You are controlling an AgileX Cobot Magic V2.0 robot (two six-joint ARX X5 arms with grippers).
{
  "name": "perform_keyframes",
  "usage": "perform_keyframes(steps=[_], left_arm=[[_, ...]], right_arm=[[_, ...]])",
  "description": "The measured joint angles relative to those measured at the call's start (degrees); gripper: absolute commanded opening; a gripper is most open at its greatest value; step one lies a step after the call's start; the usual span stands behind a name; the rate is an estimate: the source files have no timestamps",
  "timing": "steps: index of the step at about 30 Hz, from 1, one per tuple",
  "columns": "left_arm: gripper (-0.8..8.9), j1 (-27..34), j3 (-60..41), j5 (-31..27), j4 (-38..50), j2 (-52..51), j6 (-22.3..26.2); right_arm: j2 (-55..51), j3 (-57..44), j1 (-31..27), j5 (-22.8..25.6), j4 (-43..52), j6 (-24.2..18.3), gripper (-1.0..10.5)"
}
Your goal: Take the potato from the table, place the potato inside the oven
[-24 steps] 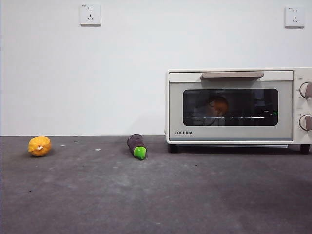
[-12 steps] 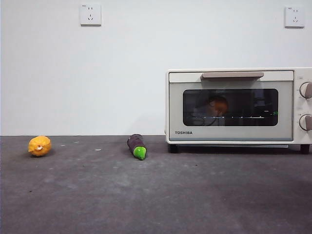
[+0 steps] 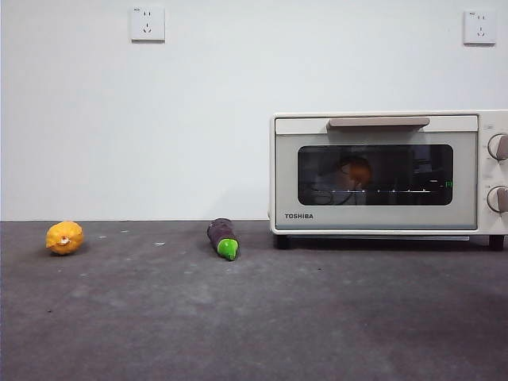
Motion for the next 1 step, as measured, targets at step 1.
perform_keyframes(steps=[1], left_arm=[[-0.04,0.0,0.0,0.0,0.0,0.0,0.0]], right_arm=[[0.0,0.0,0.0,0.0,0.0,0.0,0.0]])
